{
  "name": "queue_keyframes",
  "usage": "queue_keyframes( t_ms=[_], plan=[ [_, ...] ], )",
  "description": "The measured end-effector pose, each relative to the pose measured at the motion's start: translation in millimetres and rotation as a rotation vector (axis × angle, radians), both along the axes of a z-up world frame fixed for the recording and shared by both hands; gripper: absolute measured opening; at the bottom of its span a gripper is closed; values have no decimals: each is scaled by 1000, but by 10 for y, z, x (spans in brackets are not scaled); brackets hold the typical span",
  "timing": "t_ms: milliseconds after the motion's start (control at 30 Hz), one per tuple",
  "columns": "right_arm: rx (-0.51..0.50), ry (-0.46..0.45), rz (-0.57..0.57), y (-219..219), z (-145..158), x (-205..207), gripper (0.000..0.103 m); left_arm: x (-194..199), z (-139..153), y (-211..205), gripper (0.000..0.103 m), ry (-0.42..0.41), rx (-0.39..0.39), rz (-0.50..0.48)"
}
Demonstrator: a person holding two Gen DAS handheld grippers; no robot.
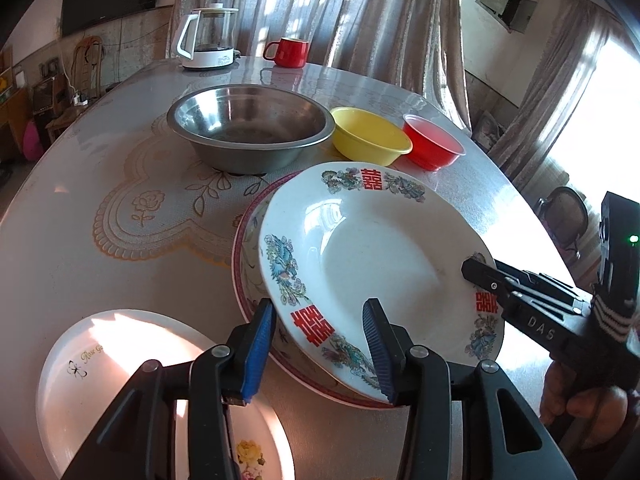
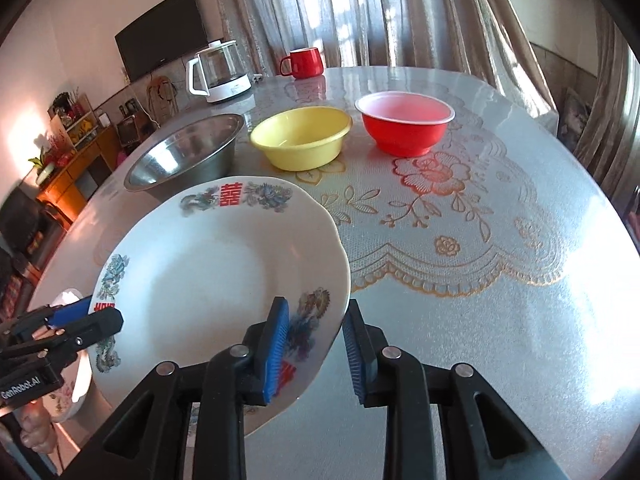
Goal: Organize plates and bowls
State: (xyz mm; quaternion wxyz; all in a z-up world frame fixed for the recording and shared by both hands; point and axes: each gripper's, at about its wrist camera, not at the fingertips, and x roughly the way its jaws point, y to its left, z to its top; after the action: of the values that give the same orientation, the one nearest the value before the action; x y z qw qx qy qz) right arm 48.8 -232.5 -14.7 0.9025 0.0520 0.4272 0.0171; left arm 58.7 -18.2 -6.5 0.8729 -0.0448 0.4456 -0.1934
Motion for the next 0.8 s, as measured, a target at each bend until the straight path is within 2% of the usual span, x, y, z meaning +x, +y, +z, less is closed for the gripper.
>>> queue_keyframes(
  t_ms=[167,267,467,800],
  plan=[
    [-56,-1,15,92,-4,43,31,-35,87,15,53,-45,28,16],
    [-83,-2,37,135,-7,29,34,-30,88,34,55,-42,23,8],
    [-75,21,46,140,-4,30,37,-33,42,36,55,-36,15,9],
    [-54,39,23,158,-14,9,38,-91,87,161,55,-58,53,71]
  ],
)
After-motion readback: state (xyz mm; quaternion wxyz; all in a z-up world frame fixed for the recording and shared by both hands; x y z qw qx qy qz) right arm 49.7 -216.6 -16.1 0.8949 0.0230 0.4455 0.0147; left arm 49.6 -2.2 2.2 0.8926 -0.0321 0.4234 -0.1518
